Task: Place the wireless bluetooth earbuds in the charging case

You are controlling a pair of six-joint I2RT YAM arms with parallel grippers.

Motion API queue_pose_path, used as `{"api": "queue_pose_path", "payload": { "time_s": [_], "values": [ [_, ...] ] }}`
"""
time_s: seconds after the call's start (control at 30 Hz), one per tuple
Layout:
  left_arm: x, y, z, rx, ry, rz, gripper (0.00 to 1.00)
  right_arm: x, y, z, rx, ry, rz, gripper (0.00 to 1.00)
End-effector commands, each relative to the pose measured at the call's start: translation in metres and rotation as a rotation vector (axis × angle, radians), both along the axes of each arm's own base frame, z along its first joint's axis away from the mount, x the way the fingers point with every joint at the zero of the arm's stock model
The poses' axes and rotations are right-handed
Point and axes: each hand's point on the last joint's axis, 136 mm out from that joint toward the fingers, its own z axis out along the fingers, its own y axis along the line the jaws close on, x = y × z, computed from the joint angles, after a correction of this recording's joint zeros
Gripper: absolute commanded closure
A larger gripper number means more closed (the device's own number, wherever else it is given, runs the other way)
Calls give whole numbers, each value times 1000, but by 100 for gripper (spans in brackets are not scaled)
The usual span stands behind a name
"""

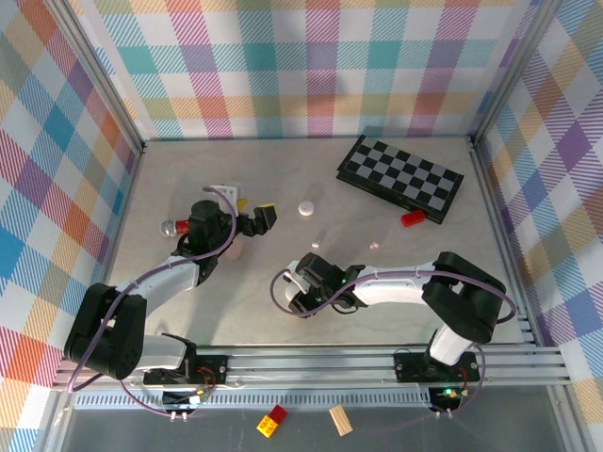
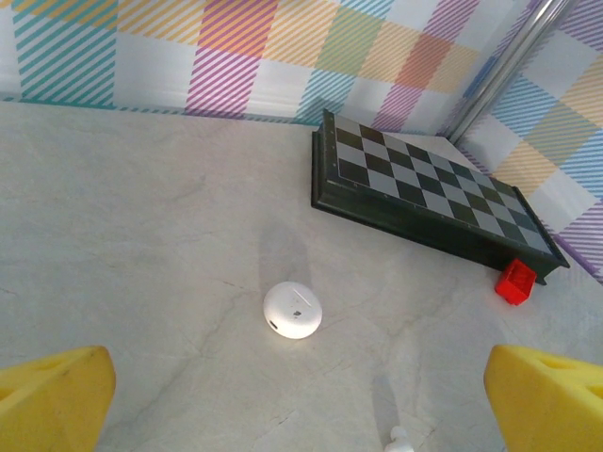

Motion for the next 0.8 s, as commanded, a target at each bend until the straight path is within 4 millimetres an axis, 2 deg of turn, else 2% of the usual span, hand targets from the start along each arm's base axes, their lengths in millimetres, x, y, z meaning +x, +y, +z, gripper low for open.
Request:
{"api": "queue_pose_path", "payload": {
  "time_s": [0.0,0.37,0.5,0.63,0.77],
  "values": [
    [-1,5,4,10,-20,12,0,2,9,4,11,-7,7,53],
    [-1,5,5,17,-21,4,0,7,12,-4,-24,-12,14,49],
    [-1,4,6,22,-24,1,0,7,12,-1,-27,-12,18,57],
    [-2,4,7,32,-33,-3,0,6,8,13,-23,-31,35,62],
    [-4,-2,14,23,-60,-42,0,13,1,43,13,-51,58,64]
  ]
}}
